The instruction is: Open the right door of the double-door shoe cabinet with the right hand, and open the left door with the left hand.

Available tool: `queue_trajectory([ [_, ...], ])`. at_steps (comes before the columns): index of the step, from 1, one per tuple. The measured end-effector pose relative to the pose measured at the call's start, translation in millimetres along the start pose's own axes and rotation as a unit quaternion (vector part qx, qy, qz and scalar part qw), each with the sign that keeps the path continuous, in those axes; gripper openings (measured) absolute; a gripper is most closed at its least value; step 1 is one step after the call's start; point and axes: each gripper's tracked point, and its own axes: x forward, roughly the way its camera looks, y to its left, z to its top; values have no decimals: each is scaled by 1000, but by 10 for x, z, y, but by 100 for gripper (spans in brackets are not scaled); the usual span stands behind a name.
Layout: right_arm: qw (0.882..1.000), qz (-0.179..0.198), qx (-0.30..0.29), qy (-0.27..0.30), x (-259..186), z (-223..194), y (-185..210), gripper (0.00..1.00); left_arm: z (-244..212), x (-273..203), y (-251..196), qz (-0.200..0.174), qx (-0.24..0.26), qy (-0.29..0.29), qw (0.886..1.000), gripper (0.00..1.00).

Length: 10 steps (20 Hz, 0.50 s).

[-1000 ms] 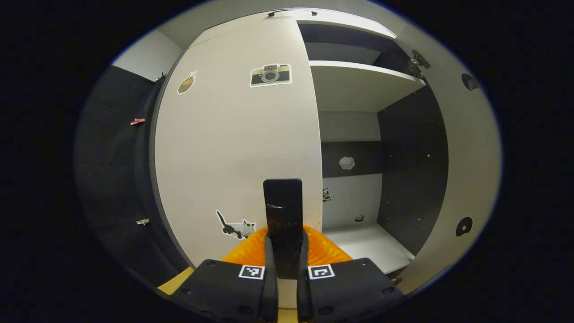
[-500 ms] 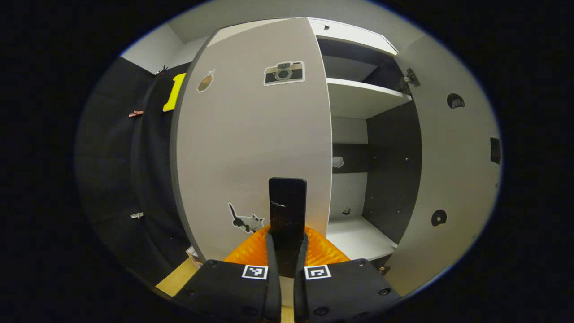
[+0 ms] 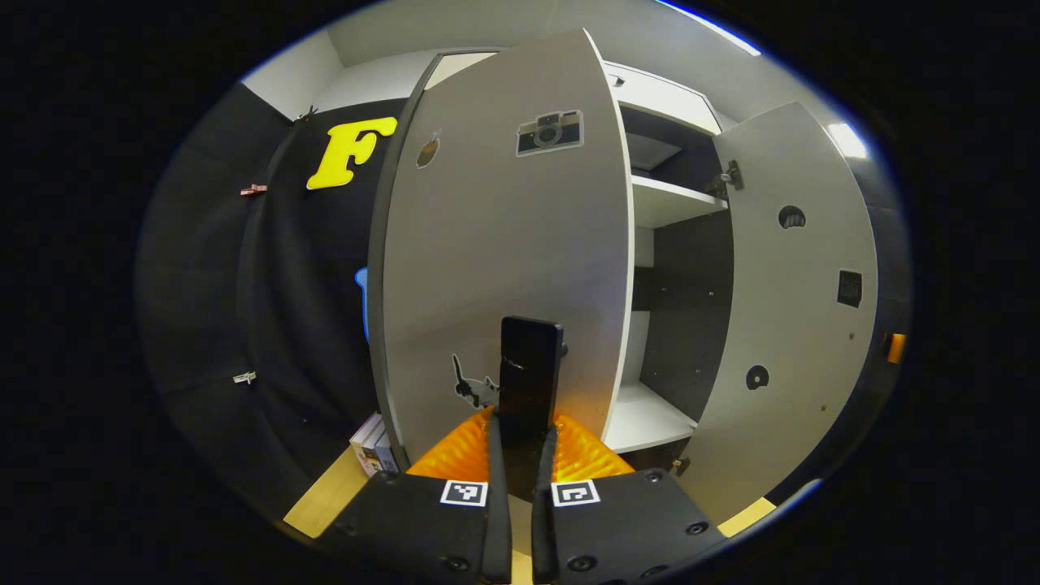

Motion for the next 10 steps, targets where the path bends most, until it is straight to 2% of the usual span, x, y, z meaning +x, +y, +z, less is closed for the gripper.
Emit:
queue_trajectory([
  [10,1000,-12,-17,-10,-27,-31,539,95,2,-380,486,-27,-11,5,1000,13],
])
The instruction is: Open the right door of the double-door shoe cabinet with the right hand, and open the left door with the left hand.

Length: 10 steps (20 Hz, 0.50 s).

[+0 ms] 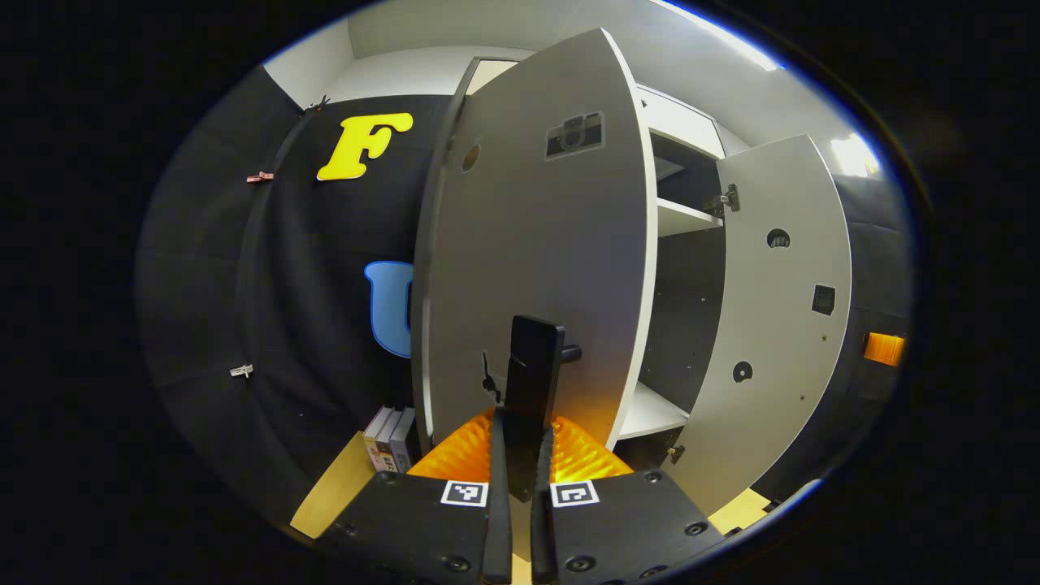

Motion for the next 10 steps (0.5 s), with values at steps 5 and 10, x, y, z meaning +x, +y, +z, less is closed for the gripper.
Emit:
queue_trajectory([
  [5,1000,0,-4,1,-31,-40,310,95,12,-192,365,-3,8,5,1000,13],
  [10,1000,13,-21,7,-97,-100,624,95,29,-272,651,-10,12,8,1000,13],
])
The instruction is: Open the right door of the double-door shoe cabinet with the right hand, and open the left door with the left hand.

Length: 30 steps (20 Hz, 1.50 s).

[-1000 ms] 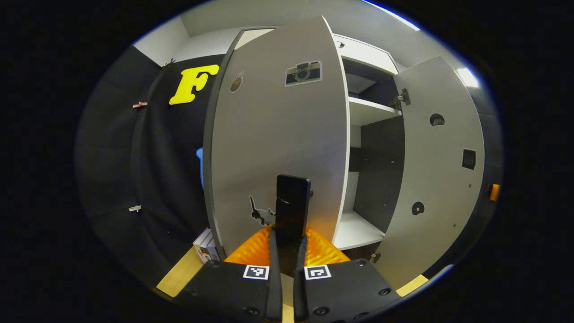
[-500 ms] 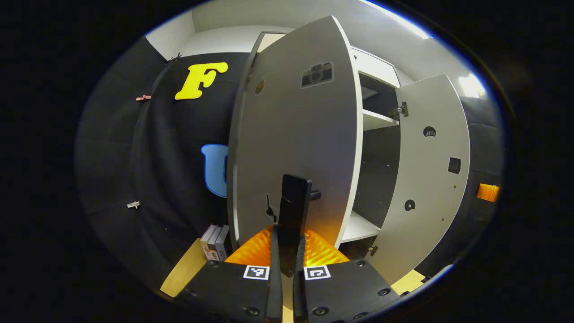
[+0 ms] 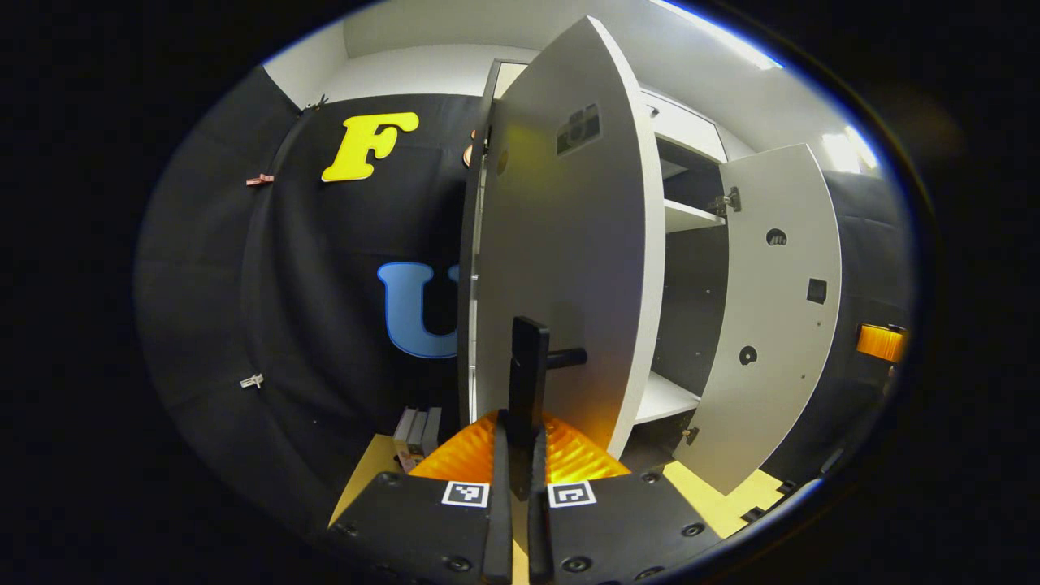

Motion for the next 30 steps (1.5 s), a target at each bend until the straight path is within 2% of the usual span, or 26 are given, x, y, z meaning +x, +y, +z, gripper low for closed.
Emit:
queue_trajectory([
  [5,1000,3,-3,5,-33,-41,125,95,30,-18,534,34,-10,-6,999,10],
  [6,1000,2,-3,6,-37,-51,132,95,39,-12,572,20,-15,-7,1000,8],
  [7,1000,0,-4,7,-40,-60,122,95,36,1,502,-6,-27,-6,1000,9],
  [9,1000,-3,-4,9,-42,-76,130,95,39,-36,515,-11,-11,-8,1000,10],
  [11,1000,-4,2,12,-32,-92,128,95,23,-38,545,-1,4,-7,1000,9],
  [16,1000,-6,5,17,-37,-123,90,95,-6,-37,554,16,-21,-7,1000,9],
  [19,1000,-8,7,19,-24,-121,62,95,15,-105,541,37,-7,-7,999,9],
  [23,1000,-6,9,20,-11,-124,29,96,49,-281,458,47,1,-13,999,9],
  [24,1000,-5,8,20,-9,-121,24,95,69,-339,437,50,5,-18,999,5],
  [25,1000,-5,7,20,-7,-126,16,95,92,-407,428,53,10,-22,998,14],
  [29,1000,-1,10,22,-1,-131,19,95,206,-646,245,49,25,-38,998,27],
  [30,1000,-1,10,22,5,-122,6,96,239,-690,171,44,24,-43,998,28],
])
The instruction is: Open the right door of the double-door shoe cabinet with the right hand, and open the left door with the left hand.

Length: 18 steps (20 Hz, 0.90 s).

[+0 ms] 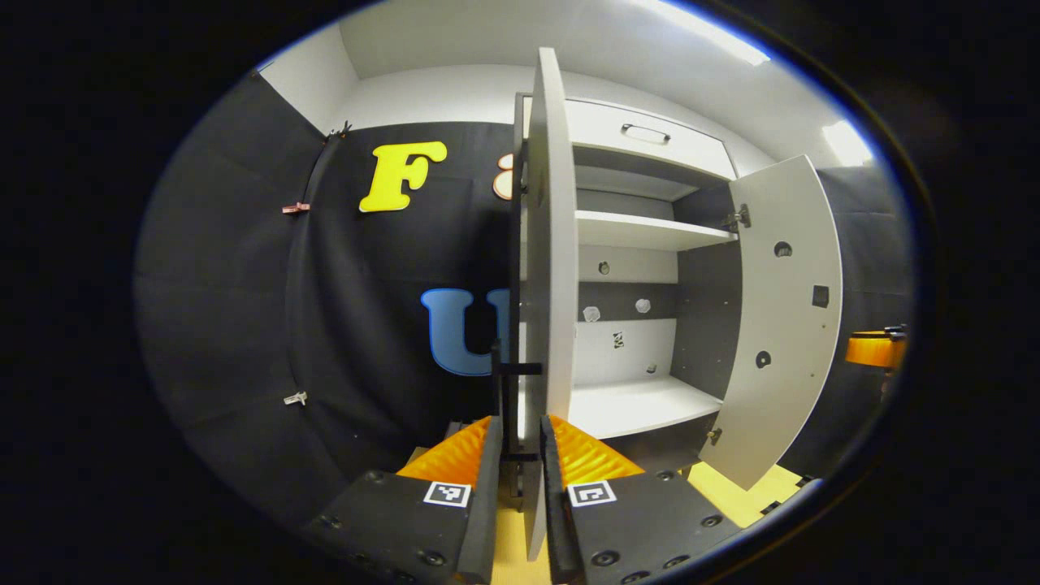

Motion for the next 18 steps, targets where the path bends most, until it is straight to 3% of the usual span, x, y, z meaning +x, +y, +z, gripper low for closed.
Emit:
queue_trajectory([
  [5,1000,0,3,-5,-3,56,-56,95,153,-200,-302,-6,-11,-19,1000,59],
  [9,1000,-1,3,-12,-12,113,-125,95,181,-294,-579,2,-2,-15,1000,97],
  [18,1000,-11,4,-26,-20,279,-364,95,354,-364,-1232,-2,8,-25,1000,97],
])
